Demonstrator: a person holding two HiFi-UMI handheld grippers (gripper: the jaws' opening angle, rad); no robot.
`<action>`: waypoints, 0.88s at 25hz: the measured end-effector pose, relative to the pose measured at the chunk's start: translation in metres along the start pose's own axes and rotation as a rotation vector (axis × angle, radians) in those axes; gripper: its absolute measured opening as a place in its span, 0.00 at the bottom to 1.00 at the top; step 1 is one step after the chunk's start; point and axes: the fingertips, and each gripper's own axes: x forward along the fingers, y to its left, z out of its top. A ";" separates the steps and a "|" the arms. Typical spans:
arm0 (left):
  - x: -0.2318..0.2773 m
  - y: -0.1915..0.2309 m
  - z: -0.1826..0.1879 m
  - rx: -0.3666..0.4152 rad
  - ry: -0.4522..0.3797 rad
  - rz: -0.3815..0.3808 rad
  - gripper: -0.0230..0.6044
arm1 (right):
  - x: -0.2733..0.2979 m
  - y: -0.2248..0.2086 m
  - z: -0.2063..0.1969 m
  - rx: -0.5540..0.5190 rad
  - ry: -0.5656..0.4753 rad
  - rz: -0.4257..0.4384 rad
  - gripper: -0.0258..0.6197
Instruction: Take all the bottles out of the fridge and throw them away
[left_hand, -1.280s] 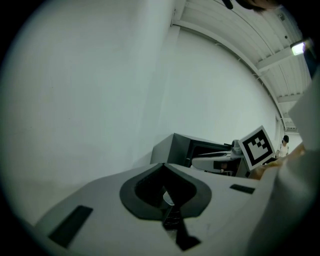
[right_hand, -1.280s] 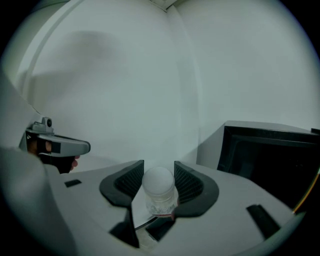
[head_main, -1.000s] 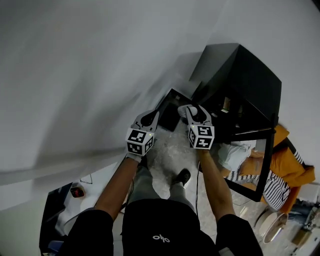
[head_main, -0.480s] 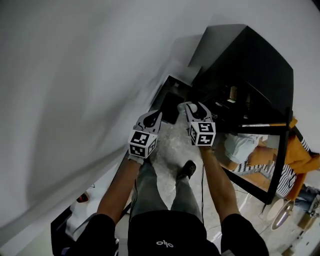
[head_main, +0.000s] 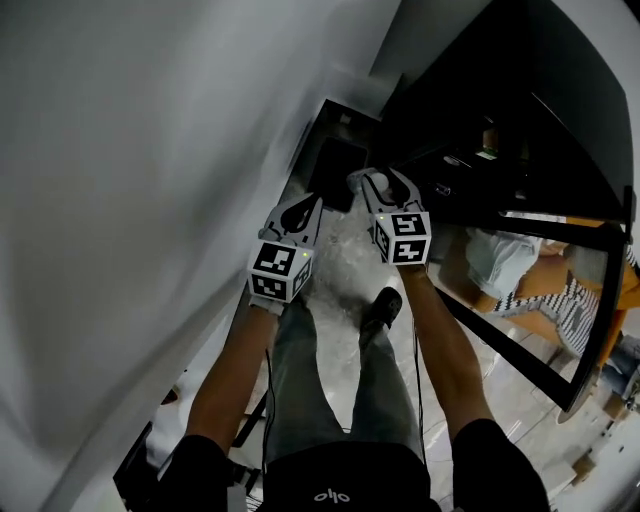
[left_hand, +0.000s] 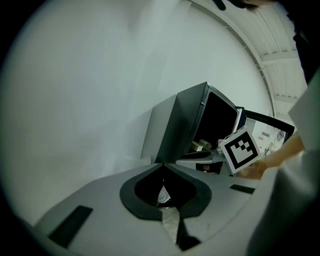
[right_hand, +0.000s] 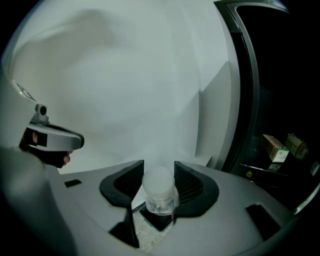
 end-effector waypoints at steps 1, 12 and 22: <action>0.004 0.002 -0.010 0.001 0.010 -0.004 0.04 | 0.007 0.001 -0.010 0.006 0.003 0.001 0.34; 0.028 0.015 -0.085 -0.017 0.087 -0.033 0.04 | 0.060 0.013 -0.098 0.026 0.077 0.028 0.34; 0.023 0.040 -0.108 -0.026 0.092 -0.022 0.04 | 0.099 0.016 -0.145 0.031 0.128 0.017 0.34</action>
